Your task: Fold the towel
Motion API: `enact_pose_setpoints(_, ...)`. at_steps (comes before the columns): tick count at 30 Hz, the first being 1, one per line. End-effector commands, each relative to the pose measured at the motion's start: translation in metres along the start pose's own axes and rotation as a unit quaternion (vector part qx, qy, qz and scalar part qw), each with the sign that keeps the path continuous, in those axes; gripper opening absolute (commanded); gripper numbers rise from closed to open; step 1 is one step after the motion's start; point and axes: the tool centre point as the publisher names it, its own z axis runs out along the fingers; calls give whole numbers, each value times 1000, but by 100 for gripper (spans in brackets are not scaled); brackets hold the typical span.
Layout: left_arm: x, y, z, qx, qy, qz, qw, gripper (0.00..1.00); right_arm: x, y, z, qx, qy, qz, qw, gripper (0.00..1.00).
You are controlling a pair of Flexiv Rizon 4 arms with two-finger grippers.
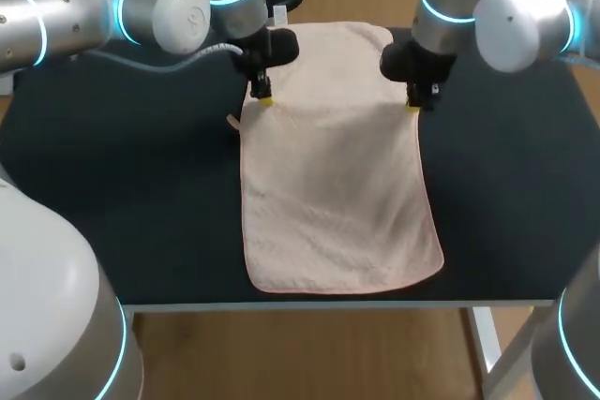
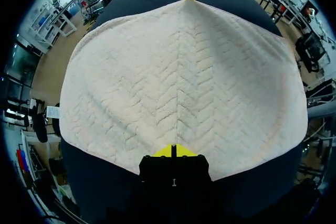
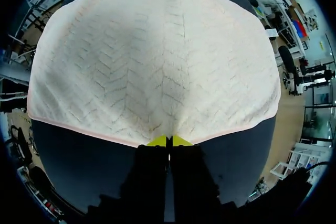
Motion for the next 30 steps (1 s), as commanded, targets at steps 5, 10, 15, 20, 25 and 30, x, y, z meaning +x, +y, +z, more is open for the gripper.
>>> enact_pose_setpoints(5,-20,-3,-79,4,-50,20,999,0,-19,1,-78,9,-59,-13,998,0)
enact_pose_setpoints(10,-45,-14,-129,5,-95,46,994,0,-40,7,-128,-2,-118,-18,993,0)
enact_pose_setpoints(15,-66,-32,-184,3,-141,102,985,0,-62,13,-178,-17,-183,-18,983,0)
enact_pose_setpoints(20,-89,-46,-235,-14,-183,144,972,0,-87,15,-224,-14,-237,-12,971,0)
enact_pose_setpoints(25,-124,-53,-277,-32,-237,151,959,0,-121,12,-268,-6,-285,6,959,0)
enact_pose_setpoints(30,-149,-64,-318,-25,-288,160,944,0,-149,15,-313,-4,-343,13,939,0)
